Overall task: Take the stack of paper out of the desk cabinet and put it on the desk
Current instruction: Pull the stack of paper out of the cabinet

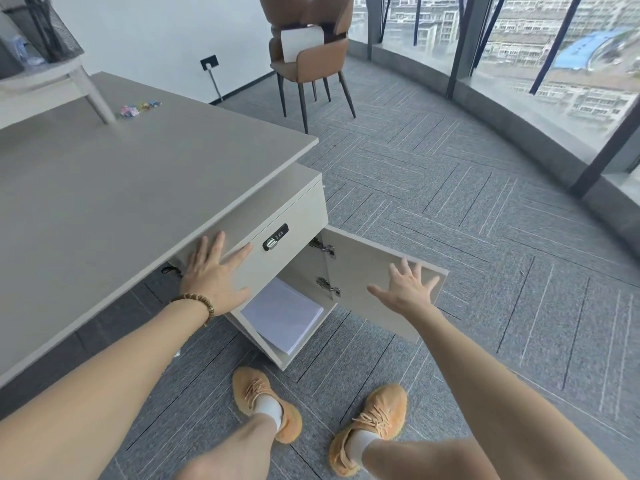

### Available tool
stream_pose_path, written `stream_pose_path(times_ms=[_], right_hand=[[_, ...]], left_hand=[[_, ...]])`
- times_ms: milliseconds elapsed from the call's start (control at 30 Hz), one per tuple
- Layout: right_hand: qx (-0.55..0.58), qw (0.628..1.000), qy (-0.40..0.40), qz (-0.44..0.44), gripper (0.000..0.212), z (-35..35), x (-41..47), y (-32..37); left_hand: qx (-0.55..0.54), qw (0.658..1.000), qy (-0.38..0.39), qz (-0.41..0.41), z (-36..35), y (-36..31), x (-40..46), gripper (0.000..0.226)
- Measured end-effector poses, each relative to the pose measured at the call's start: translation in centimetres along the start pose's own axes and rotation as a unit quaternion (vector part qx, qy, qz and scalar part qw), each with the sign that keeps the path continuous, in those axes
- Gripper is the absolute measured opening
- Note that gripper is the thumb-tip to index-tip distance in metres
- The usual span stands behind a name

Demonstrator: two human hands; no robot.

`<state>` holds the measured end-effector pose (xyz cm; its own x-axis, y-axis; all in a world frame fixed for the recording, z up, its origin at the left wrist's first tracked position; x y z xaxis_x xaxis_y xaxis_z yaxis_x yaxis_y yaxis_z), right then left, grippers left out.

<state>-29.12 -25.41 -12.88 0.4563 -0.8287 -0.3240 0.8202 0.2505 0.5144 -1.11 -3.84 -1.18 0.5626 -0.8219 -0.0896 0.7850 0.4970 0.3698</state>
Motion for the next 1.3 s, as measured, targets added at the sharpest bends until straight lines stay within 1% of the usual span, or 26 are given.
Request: stream_pose_path(times_ms=[67, 133, 200, 233, 267, 333, 400, 433, 467, 500, 567, 600, 633, 667, 700, 733, 767, 800, 833, 867, 900, 967, 1000, 1100, 1167, 1300], right_hand=[[0.000, 1.000, 0.014, 0.008, 0.090, -0.5, -1.1, 1.1], [-0.002, 0.999, 0.033, 0.025, 0.082, -1.0, -2.0, 2.1], [-0.001, 0.998, 0.053, 0.040, 0.077, -1.7, -2.5, 2.9], [-0.002, 0.997, 0.058, 0.051, 0.075, -2.2, -2.5, 3.3], [-0.003, 0.996, 0.061, 0.062, 0.073, -2.7, -2.5, 3.6], [-0.008, 0.994, 0.070, 0.082, 0.070, -3.9, -1.9, 4.1], [-0.013, 0.992, 0.087, 0.095, 0.069, -5.8, -0.8, 4.4], [-0.013, 0.990, 0.100, 0.095, 0.069, -6.8, 0.0, 4.3], [-0.013, 0.989, 0.115, 0.091, 0.068, -8.0, 0.8, 4.1], [-0.013, 0.988, 0.128, 0.089, 0.067, -9.4, 1.9, 3.8], [-0.009, 0.984, 0.157, 0.079, 0.067, -12.2, 4.0, 3.1], [-0.003, 0.983, 0.170, 0.073, 0.066, -13.6, 5.1, 2.7], [0.003, 0.981, 0.181, 0.064, 0.065, -15.1, 6.1, 2.5], [0.010, 0.981, 0.187, 0.058, 0.064, -16.4, 7.1, 2.2], [0.015, 0.980, 0.191, 0.053, 0.061, -17.7, 8.2, 1.9], [0.019, 0.979, 0.196, 0.050, 0.060, -19.0, 9.3, 1.6], [0.023, 0.978, 0.201, 0.047, 0.060, -20.2, 10.3, 1.4], [0.027, 0.977, 0.207, 0.045, 0.060, -21.3, 11.3, 1.1], [0.030, 0.976, 0.211, 0.045, 0.061, -22.4, 12.3, 0.9], [0.031, 0.975, 0.215, 0.045, 0.061, -23.4, 13.2, 0.7], [0.032, 0.974, 0.218, 0.046, 0.063, -24.4, 14.1, 0.5], [0.030, 0.973, 0.224, 0.045, 0.065, -26.2, 16.0, 0.2], [0.027, 0.972, 0.228, 0.045, 0.065, -27.0, 16.9, 0.0], [0.032, 0.969, 0.240, 0.044, 0.064, -29.7, 19.4, -0.4], [0.045, 0.968, 0.244, 0.037, 0.065, -31.2, 21.0, -0.6], [0.066, 0.968, 0.242, 0.026, 0.061, -33.9, 23.9, -0.8]], left_hand=[[-0.043, 0.998, -0.021, 0.041, 0.7, -1.7, -1.0, 0.070], [-0.093, 0.991, -0.062, 0.073, 0.7, -3.6, -2.4, 0.048], [-0.164, 0.977, -0.109, 0.080, -0.3, -5.7, -4.0, 0.033], [-0.198, 0.971, -0.115, 0.073, -1.2, -6.9, -4.6, 0.030], [-0.224, 0.967, -0.107, 0.064, -2.5, -8.1, -5.2, 0.030], [-0.260, 0.962, -0.060, 0.052, -5.8, -10.4, -5.6, 0.035], [-0.297, 0.952, 0.013, 0.067, -9.6, -12.1, -5.3, 0.041], [-0.327, 0.939, 0.056, 0.089, -11.5, -12.7, -4.8, 0.045], [-0.364, 0.918, 0.105, 0.118, -13.6, -13.3, -4.0, 0.048], [-0.407, 0.888, 0.157, 0.149, -15.7, -13.8, -3.2, 0.051], [-0.494, 0.804, 0.261, 0.203, -19.5, -14.9, -1.5, 0.050], [-0.532, 0.758, 0.304, 0.225, -21.4, -15.5, -0.7, 0.047], [-0.556, 0.719, 0.342, 0.239, -23.2, -16.1, 0.0, 0.046], [-0.571, 0.691, 0.366, 0.250, -25.5, -16.7, 0.8, 0.056], [-0.572, 0.682, 0.376, 0.259, -27.4, -17.2, 1.6, 0.063], [-0.573, 0.679, 0.373, 0.268, -28.7, -17.7, 2.5, 0.068], [-0.574, 0.677, 0.365, 0.280, -30.1, -18.1, 3.3, 0.069], [-0.574, 0.677, 0.354, 0.293, -31.2, -18.5, 4.2, 0.064], [-0.568, 0.682, 0.342, 0.309, -32.0, -18.8, 5.0, 0.054], [-0.563, 0.690, 0.325, 0.317, -32.8, -19.0, 5.8, 0.051], [-0.560, 0.697, 0.311, 0.322, -33.7, -19.1, 6.7, 0.056], [-0.550, 0.699, 0.296, 0.348, -35.2, -19.2, 8.3, 0.073], [-0.546, 0.701, 0.291, 0.356, -36.1, -19.3, 9.1, 0.076], [-0.532, 0.694, 0.296, 0.385, -38.5, -19.7, 11.0, 0.080], [-0.513, 0.698, 0.300, 0.399, -39.9, -20.0, 12.2, 0.081], [-0.453, 0.723, 0.292, 0.432, -42.7, -20.0, 13.8, 0.078]])
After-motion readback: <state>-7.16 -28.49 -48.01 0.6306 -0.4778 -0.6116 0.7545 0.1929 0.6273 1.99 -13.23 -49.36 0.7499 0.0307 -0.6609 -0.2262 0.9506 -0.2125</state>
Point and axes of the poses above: each hand's wrist, its own x-axis towards the middle knuckle, its own z-axis out of the back of the hand, y = z × x, the point moved 1 cm from there along x, towards the middle knuckle, and after that the axes turned 15 degrees about x, right-handed, at the moved point
